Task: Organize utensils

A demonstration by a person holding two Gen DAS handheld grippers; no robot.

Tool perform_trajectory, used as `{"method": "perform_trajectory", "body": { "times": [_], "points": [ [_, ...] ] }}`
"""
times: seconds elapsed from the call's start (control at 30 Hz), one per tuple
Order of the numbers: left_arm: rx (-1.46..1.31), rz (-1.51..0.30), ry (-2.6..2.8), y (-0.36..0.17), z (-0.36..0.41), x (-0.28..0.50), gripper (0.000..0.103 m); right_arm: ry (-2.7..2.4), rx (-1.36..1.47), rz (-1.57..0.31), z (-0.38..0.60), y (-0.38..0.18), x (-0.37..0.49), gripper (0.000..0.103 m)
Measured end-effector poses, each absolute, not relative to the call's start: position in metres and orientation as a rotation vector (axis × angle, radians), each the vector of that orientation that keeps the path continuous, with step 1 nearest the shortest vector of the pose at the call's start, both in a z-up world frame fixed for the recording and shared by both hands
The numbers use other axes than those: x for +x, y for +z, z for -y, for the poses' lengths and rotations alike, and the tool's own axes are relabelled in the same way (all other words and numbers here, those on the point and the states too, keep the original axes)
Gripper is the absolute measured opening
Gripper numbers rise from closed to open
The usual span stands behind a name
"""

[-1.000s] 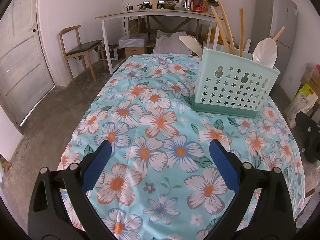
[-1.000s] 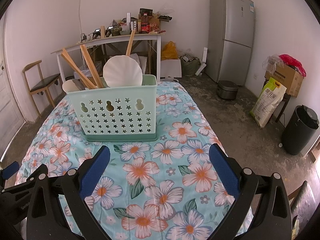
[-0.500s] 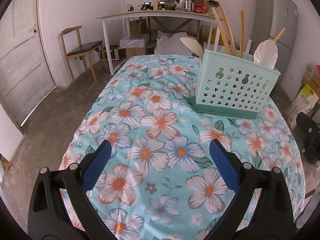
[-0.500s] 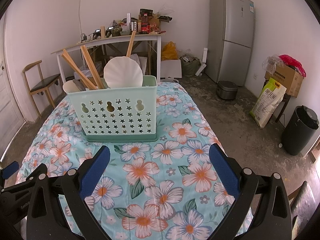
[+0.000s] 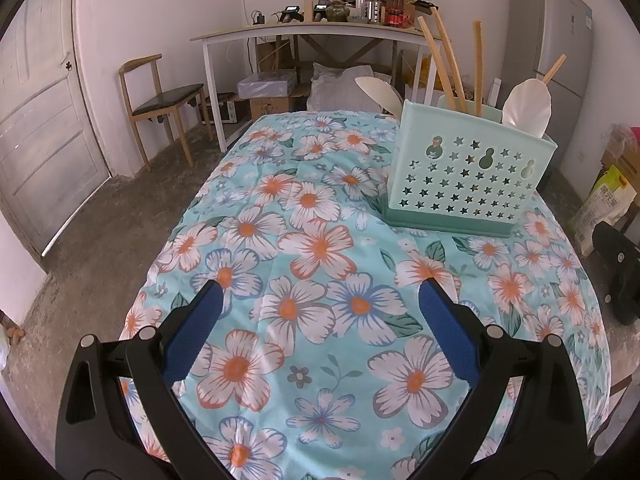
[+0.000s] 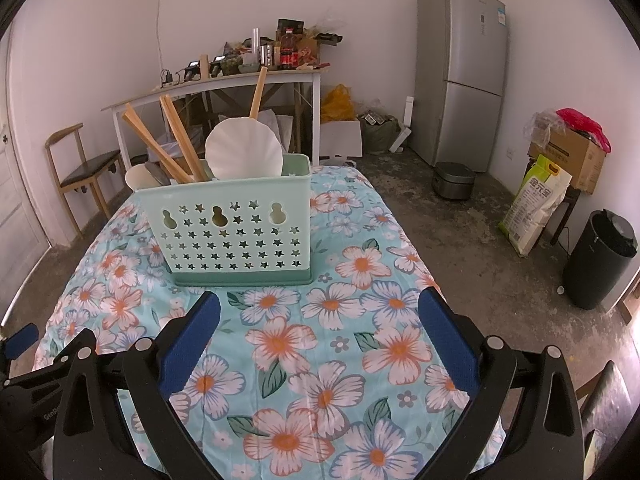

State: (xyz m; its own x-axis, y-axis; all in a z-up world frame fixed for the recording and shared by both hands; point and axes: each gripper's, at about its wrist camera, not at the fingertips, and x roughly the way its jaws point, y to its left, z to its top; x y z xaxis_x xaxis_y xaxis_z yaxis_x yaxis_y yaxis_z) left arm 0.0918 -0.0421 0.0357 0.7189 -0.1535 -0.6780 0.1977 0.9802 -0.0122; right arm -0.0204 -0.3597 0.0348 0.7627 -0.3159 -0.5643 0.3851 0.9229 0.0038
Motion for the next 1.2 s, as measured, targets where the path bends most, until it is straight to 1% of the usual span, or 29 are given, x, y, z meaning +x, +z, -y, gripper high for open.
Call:
{"method": "perform_trajectory", "body": {
  "times": [1.2],
  "points": [
    [0.091, -0.715, -0.146, 0.0447, 0.0434, 0.0848, 0.095, -0.38, 0.126, -0.589, 0.3599, 0.0383, -0.0242, 0.096]
  ]
}}
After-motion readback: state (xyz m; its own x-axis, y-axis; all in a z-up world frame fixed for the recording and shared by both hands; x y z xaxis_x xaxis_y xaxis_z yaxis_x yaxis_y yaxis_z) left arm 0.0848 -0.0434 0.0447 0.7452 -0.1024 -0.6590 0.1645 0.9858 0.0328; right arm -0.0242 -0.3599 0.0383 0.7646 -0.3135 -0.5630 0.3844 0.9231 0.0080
